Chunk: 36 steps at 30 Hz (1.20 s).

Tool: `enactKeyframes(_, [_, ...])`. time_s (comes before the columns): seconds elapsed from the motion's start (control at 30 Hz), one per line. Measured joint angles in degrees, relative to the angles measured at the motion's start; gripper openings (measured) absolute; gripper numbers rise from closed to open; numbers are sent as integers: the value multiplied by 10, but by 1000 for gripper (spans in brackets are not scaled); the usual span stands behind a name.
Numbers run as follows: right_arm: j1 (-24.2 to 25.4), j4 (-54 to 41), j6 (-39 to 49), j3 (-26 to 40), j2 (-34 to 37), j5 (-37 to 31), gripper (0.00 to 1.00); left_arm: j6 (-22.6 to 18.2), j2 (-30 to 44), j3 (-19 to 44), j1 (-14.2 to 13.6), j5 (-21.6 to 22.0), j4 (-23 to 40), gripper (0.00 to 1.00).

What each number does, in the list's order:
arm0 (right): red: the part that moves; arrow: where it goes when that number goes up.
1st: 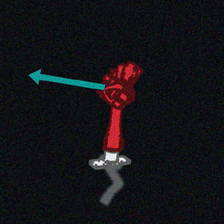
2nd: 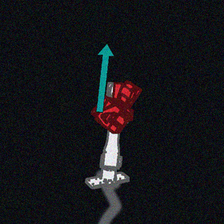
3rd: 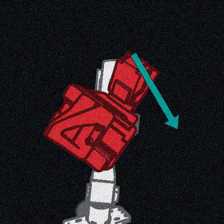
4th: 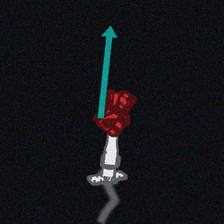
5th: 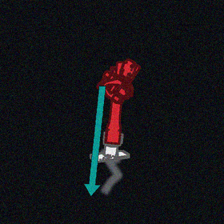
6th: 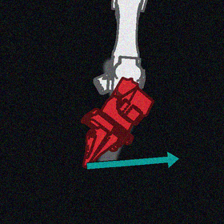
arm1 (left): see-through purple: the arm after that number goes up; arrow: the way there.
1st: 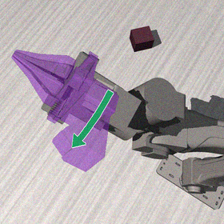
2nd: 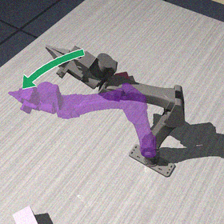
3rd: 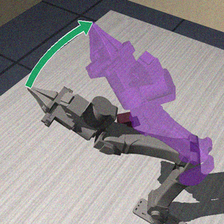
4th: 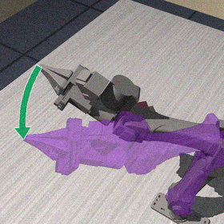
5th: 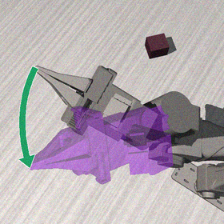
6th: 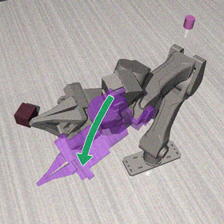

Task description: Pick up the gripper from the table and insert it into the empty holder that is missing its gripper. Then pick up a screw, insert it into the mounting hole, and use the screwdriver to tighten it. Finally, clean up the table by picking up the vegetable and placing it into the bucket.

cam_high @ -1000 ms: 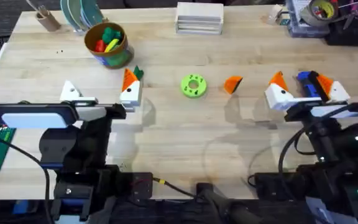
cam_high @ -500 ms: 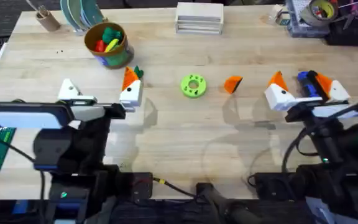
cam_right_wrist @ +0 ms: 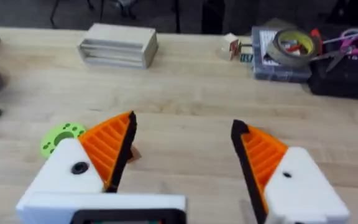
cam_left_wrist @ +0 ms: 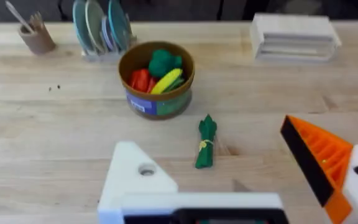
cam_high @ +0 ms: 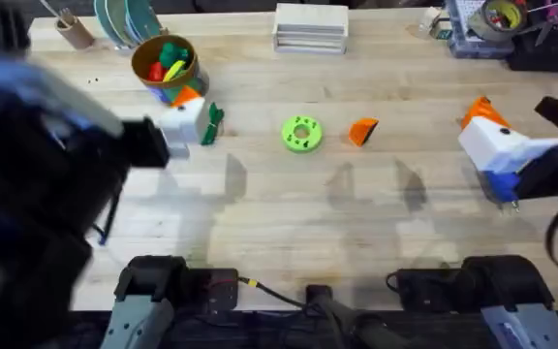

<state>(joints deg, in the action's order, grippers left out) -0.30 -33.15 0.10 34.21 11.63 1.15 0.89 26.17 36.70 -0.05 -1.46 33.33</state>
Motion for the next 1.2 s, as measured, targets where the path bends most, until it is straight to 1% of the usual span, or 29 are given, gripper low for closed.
enactKeyframes(0.13, [0,-44,0,60,74,0,991,0,114,88,0,0,42,993])
enactKeyframes(0.27, [0,-74,0,100,135,1,991,0,201,135,0,0,45,993])
enactKeyframes(0.37, [0,-74,0,110,156,0,992,0,248,139,0,0,46,993])
enactKeyframes(0.57, [0,-79,0,111,157,0,992,0,340,139,0,-1,51,993])
enactKeyframes(0.63, [0,-79,0,111,157,1,992,0,369,139,0,-13,51,994])
enactKeyframes(0.67, [0,-80,0,111,157,1,991,0,412,139,0,-39,51,993])
enactKeyframes(0.7, [0,-80,0,111,157,0,991,0,426,139,0,-46,50,993])
enactKeyframes(0.83, [0,-80,0,111,157,1,991,1,482,139,0,-61,51,992])
enactKeyframes(0.97, [0,-80,0,111,157,0,991,1,522,139,0,-66,49,992])
enactKeyframes(1.0, [0,-80,0,111,157,1,991,2,528,139,0,-66,49,959])
enactKeyframes(1.03, [0,-80,0,111,157,1,991,2,531,139,0,-67,49,889])
enactKeyframes(1.07, [0,-80,0,111,157,1,991,3,533,139,0,-67,48,763])
enactKeyframes(1.2, [0,-80,0,111,157,1,991,3,533,139,0,-69,49,148])
